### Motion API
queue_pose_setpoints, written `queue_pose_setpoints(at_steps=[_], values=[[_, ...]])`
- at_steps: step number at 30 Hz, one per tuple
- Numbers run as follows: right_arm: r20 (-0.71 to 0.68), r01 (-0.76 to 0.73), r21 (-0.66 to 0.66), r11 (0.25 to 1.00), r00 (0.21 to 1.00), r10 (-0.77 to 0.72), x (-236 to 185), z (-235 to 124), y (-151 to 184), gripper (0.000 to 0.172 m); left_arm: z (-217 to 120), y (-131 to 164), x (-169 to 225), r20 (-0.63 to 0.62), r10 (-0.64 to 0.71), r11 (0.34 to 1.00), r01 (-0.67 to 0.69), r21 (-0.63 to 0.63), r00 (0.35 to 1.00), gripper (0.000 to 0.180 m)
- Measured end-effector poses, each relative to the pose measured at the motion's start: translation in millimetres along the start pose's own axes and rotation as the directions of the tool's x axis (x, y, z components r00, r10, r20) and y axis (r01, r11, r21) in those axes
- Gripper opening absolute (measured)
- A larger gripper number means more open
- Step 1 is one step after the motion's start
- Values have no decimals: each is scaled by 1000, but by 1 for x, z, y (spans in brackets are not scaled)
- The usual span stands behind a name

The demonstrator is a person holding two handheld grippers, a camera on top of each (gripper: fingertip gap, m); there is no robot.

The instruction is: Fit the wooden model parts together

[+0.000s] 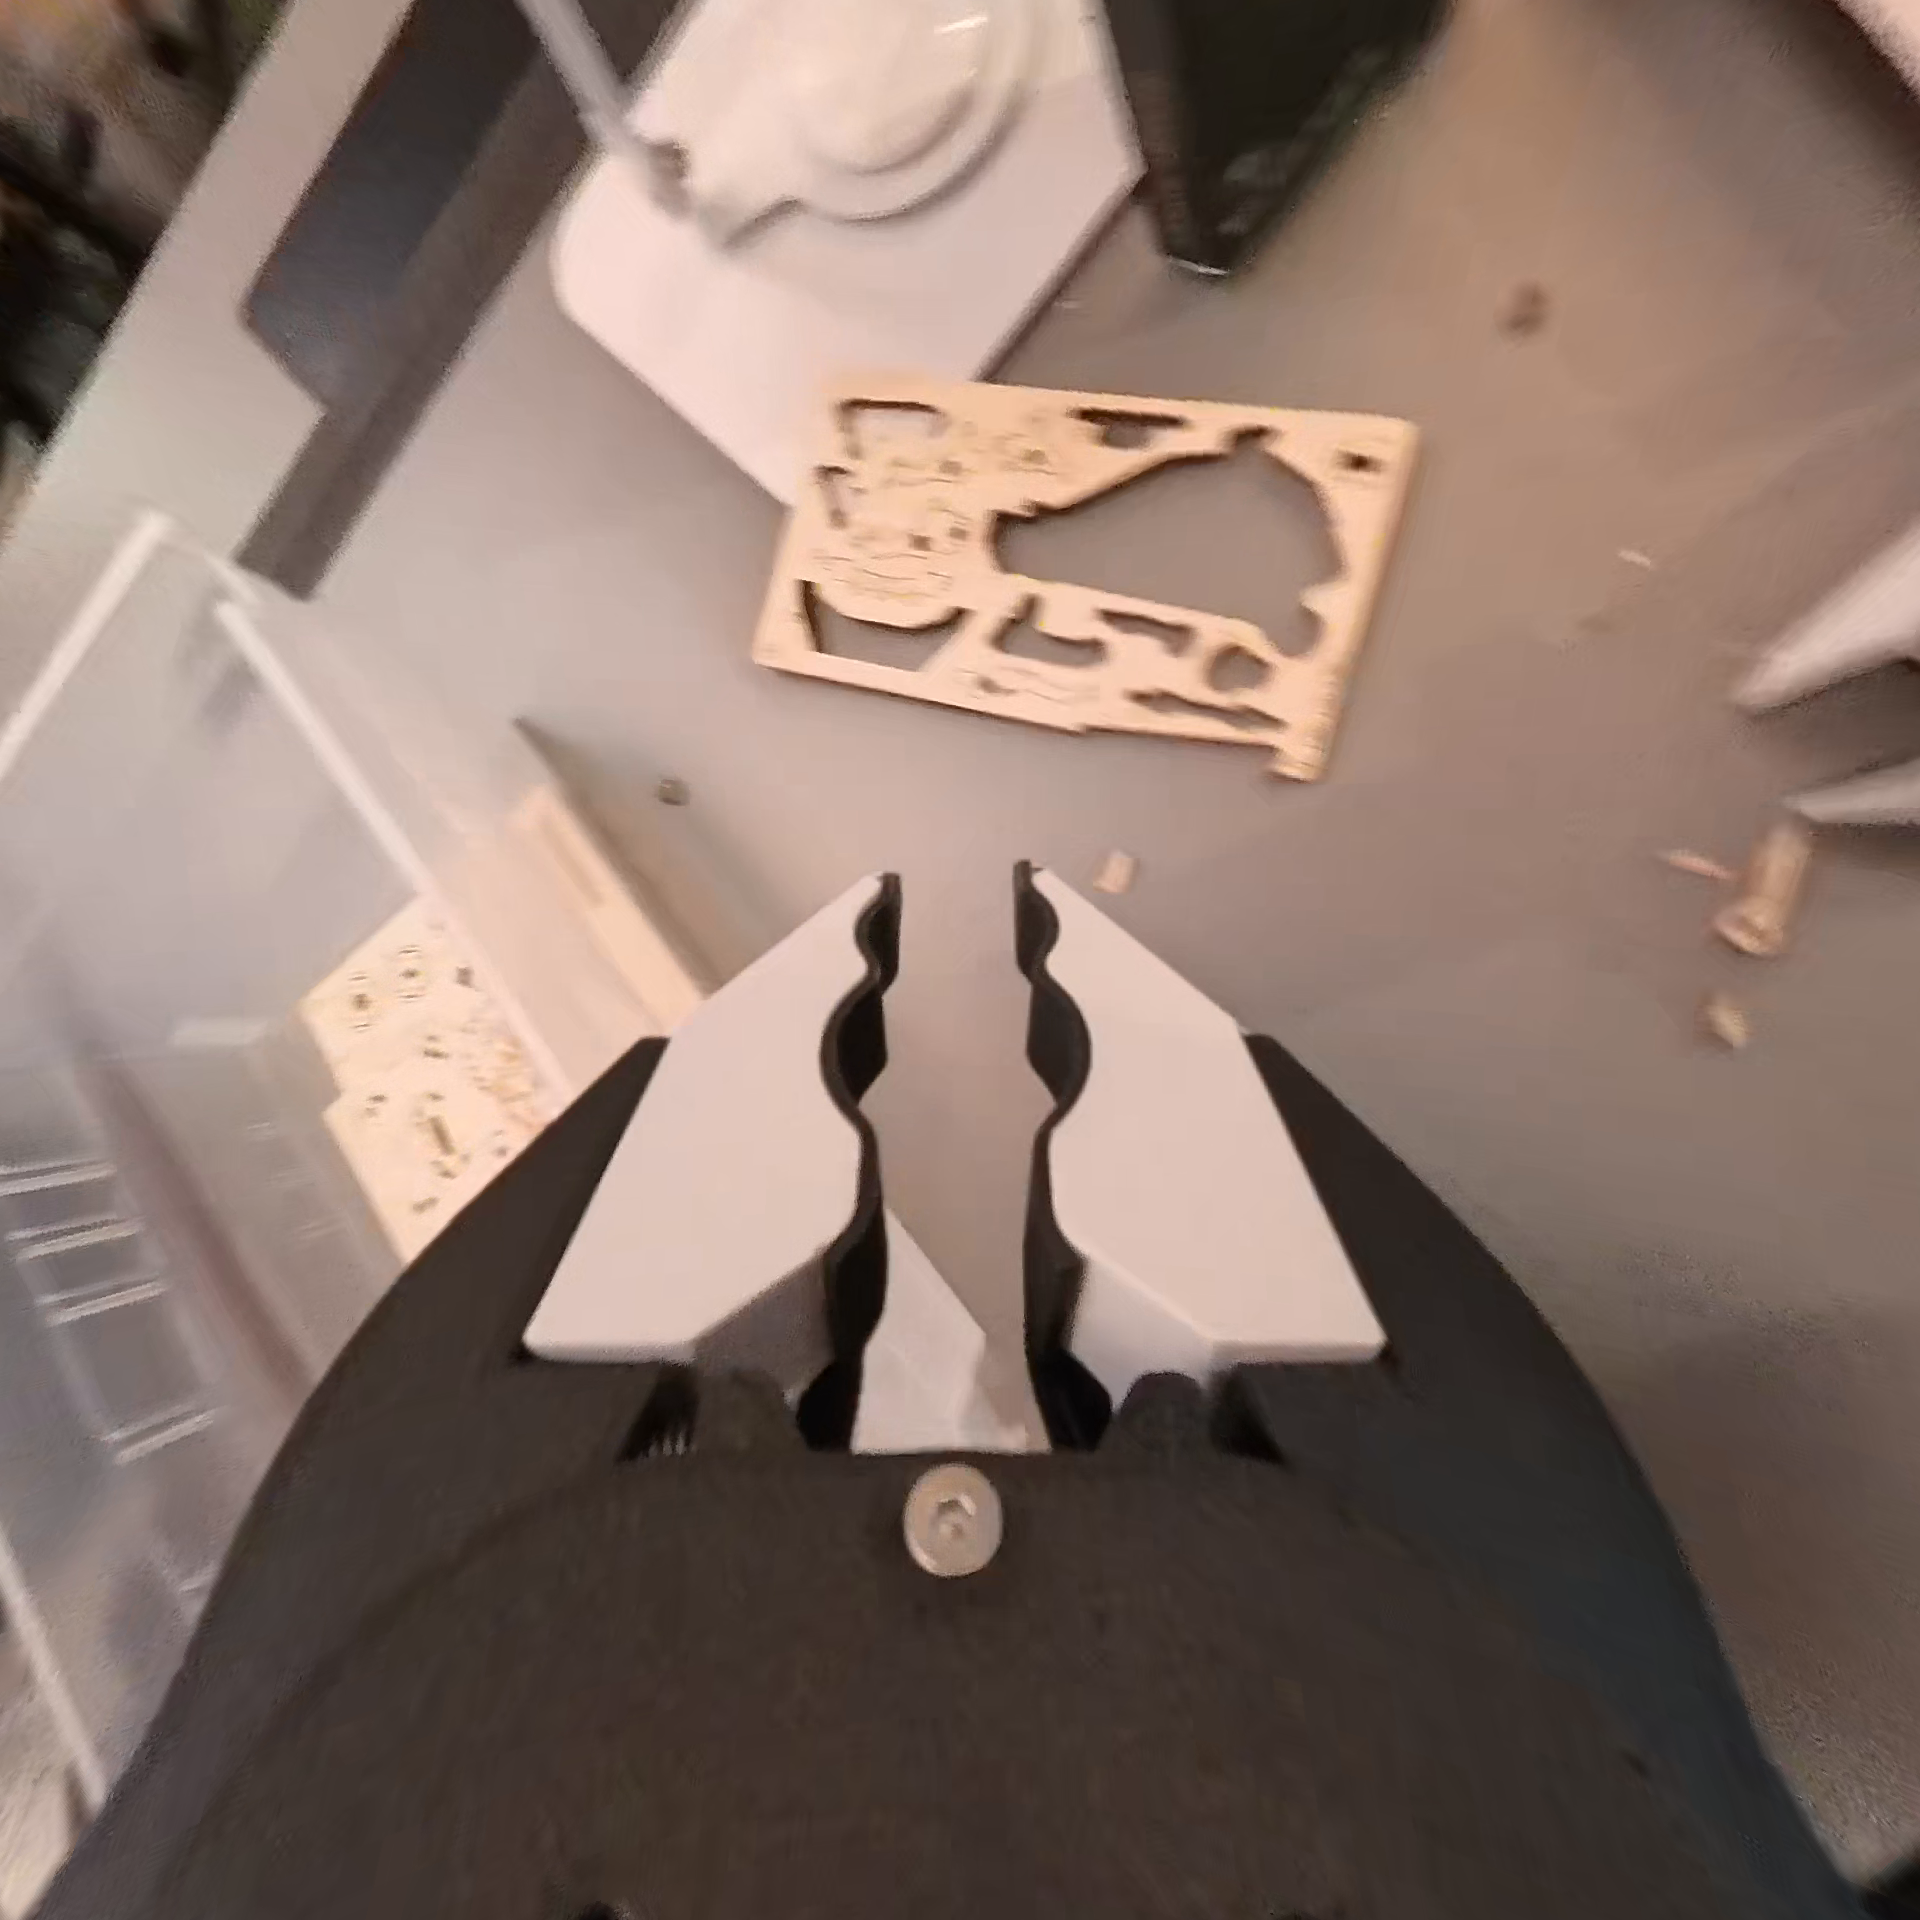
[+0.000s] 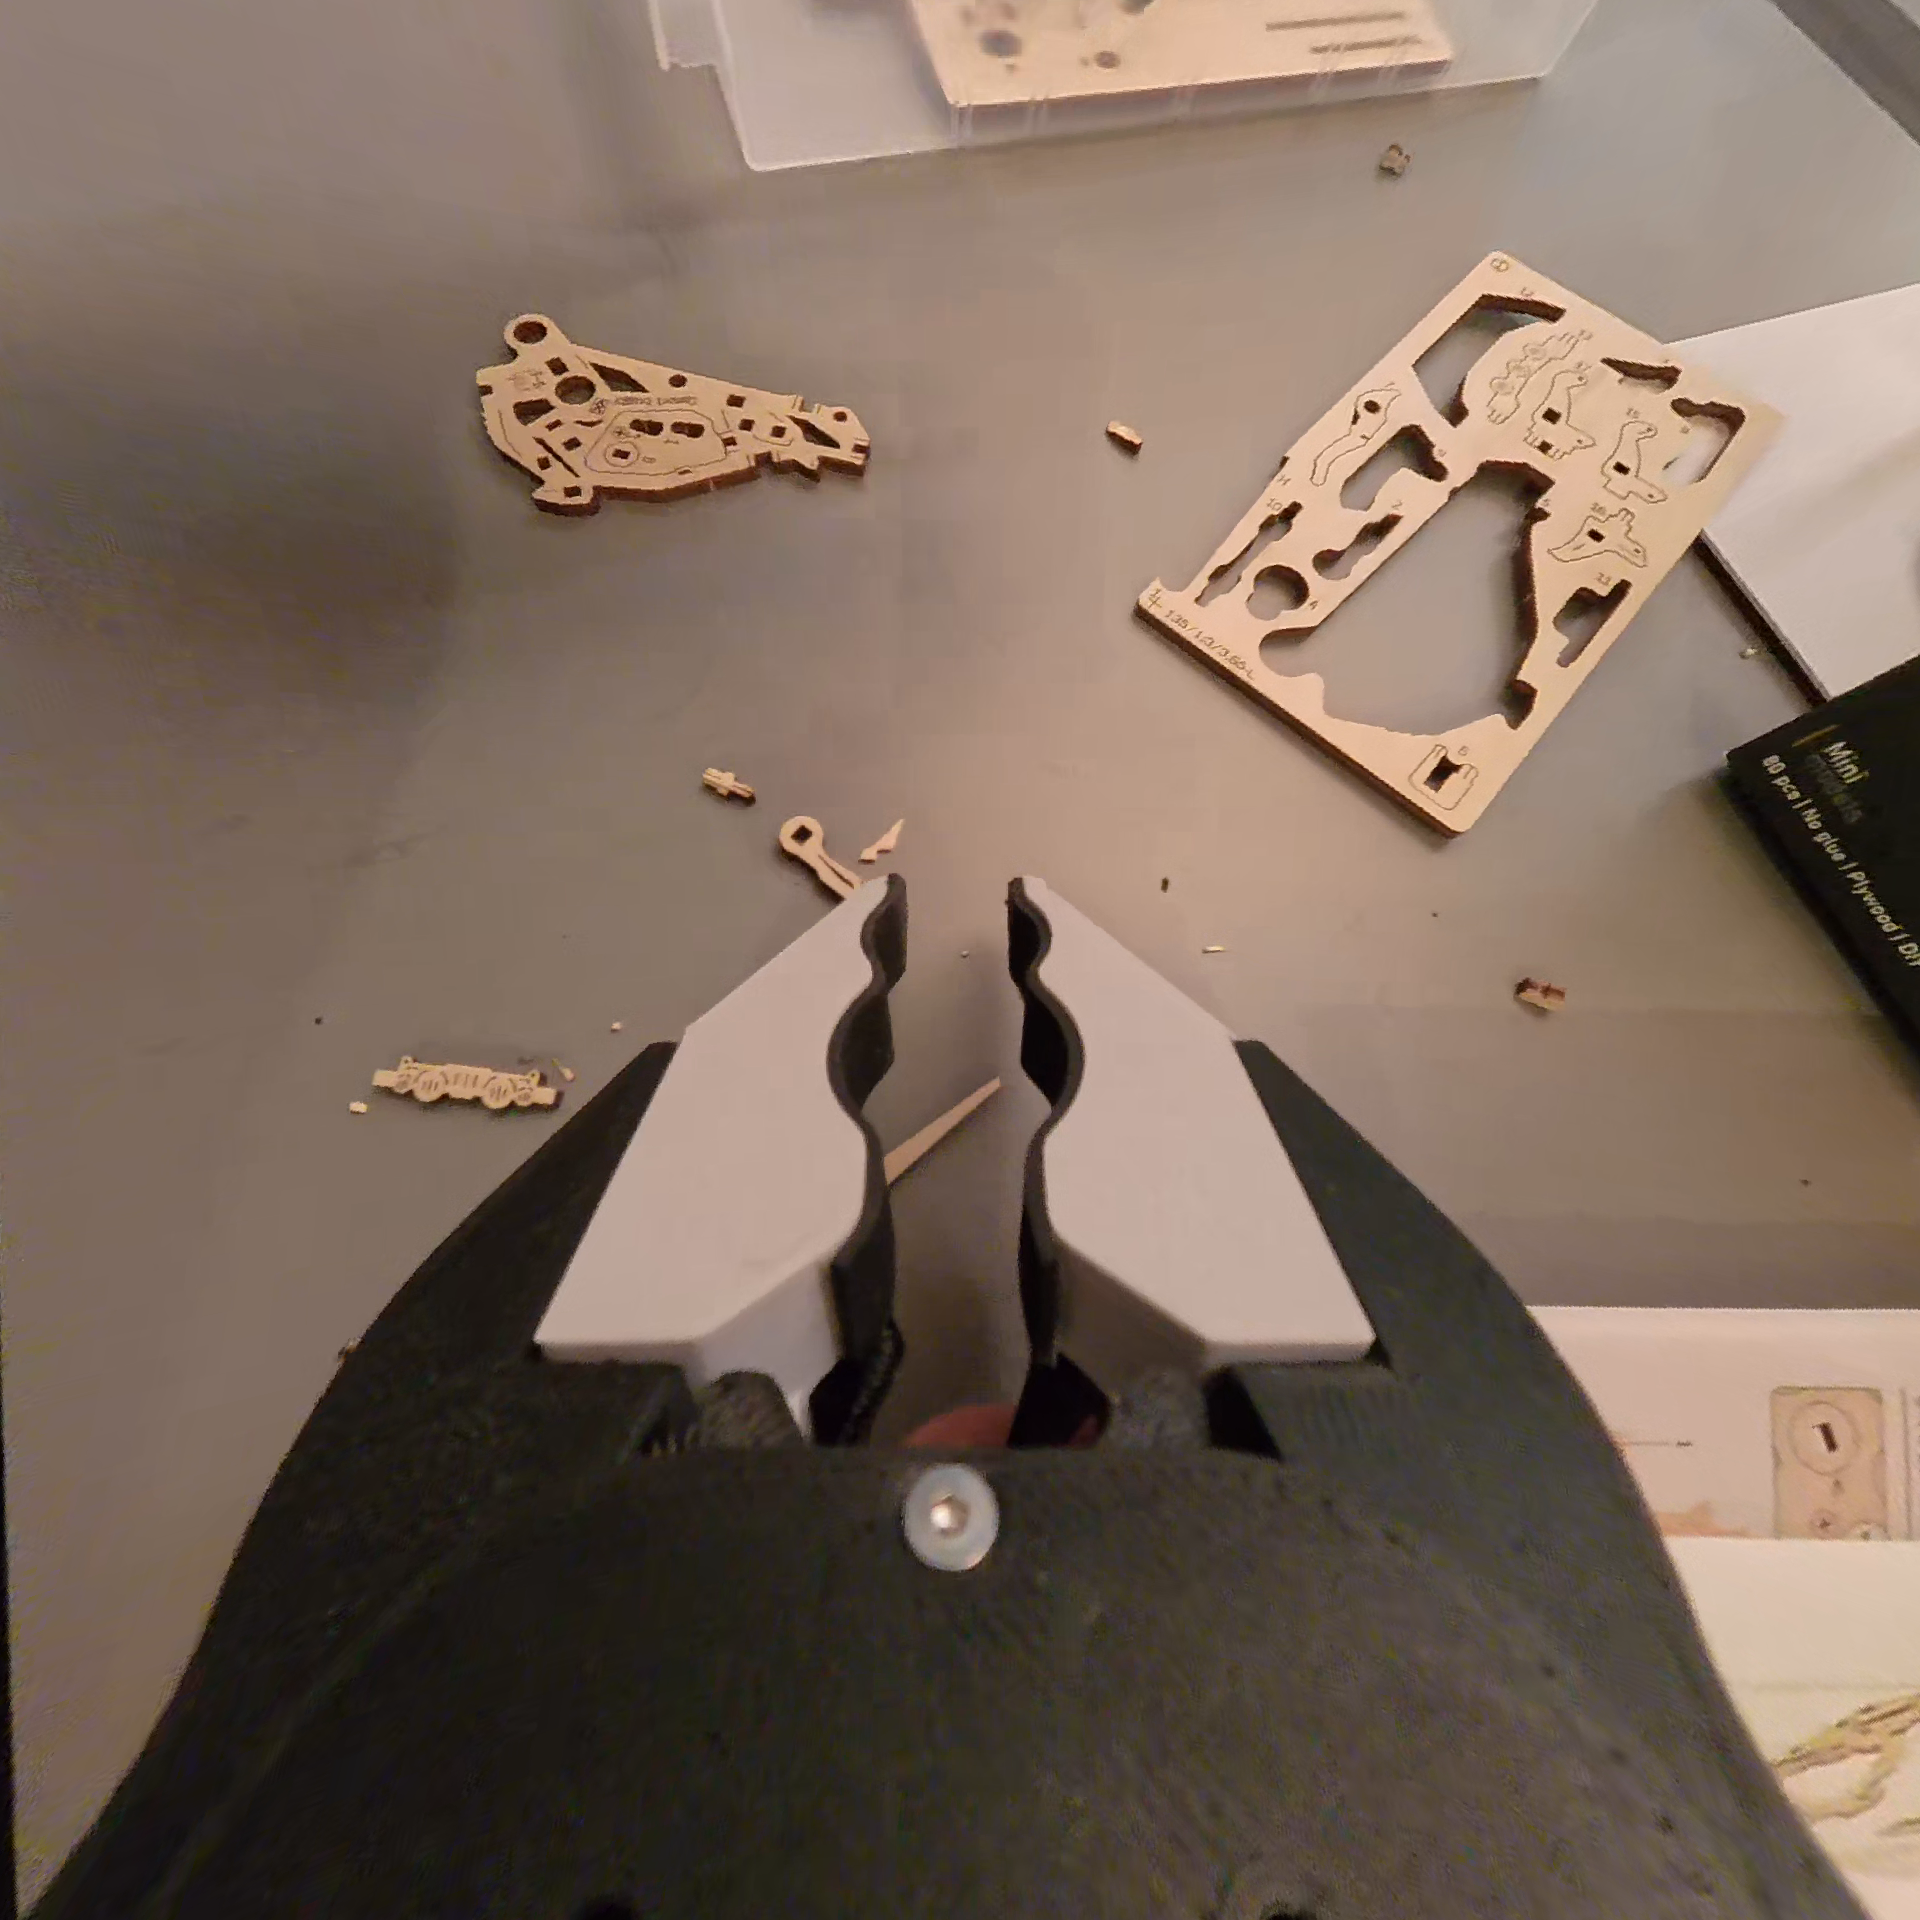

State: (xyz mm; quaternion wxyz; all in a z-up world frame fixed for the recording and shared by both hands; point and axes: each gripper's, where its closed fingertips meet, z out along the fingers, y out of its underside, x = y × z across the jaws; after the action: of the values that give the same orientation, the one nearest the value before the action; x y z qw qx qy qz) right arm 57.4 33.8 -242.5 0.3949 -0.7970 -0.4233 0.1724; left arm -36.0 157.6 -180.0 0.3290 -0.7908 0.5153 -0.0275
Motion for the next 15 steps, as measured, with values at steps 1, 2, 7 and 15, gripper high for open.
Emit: queue_pose_setpoints(at_steps=[1,2,7,15], values=[[-3,-1,9,1000,1000,1,1,0,-1,17,9,-6,-9,19,-23,1000,24,-20,1000,19],[-5,0,18,1000,1000,0,3,0,-1,17,18,-13,-11,-1,-59,998,59,-36,998,19],[-1,-9,60,998,1000,9,5,-3,-7,18,72,-11,-40,89,-164,972,176,-157,982,25],[37,15,94,995,999,-18,-2,-7,-10,19,89,17,-79,211,-27,936,98,-338,977,22]])
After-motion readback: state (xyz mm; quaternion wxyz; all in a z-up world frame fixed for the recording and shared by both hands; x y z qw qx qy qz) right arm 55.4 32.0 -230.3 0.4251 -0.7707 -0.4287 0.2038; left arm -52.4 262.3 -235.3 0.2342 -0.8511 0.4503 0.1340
